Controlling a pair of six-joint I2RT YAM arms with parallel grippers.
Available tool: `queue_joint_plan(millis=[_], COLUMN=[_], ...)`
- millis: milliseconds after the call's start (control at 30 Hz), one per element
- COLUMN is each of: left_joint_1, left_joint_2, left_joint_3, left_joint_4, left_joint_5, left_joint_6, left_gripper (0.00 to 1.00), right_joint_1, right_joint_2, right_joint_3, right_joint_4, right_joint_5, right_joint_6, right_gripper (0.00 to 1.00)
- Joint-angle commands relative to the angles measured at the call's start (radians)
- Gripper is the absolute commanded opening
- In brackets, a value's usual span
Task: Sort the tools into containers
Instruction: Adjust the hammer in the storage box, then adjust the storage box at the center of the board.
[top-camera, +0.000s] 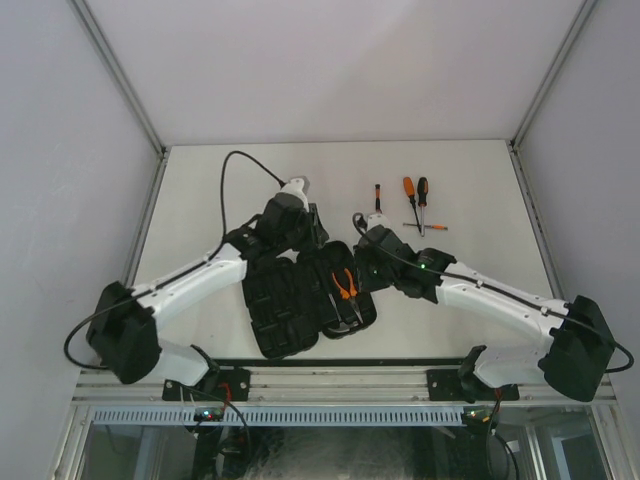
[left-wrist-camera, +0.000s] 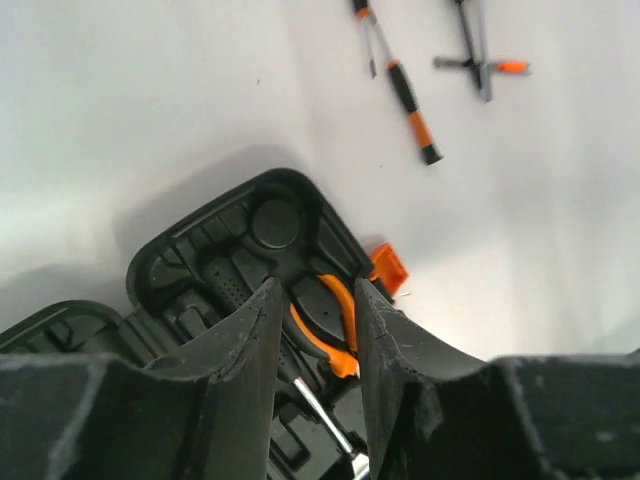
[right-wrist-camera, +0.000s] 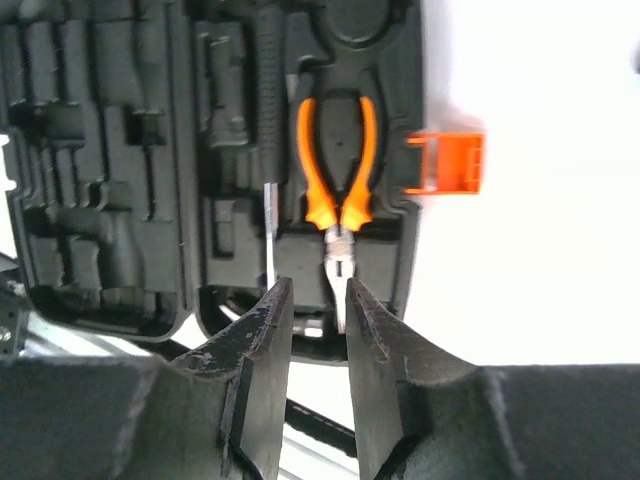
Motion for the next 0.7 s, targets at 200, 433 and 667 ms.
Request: queue_joint_plan(millis=[200,433,667], left_joint_1=[0.057,0.157,0.189], left_joint_2=[-0.402,-0.625,-0.714], left_joint_3=[-0.263,-0.477,-0.561], left_joint_4=[-0.059,-0.185,-0.22], left_joint_5=[-0.155,-0.18,-0.179], left_joint_6=[-0.015,-0.097,-0.137], left_gripper=[0.41,0.48,0.49], right_joint_1=[-0.135,-0.184,-0.227], right_joint_2=[0.083,0.223,0.309], right_joint_3=[-0.022,-0.023,-0.023], right_joint_4=[0.074,0.133,0.162], right_joint_5=[-0.08,-0.144,-0.223], right_joint_6=[-0.139,-0.169,-0.205], right_gripper=[0.37,0.34,0.33])
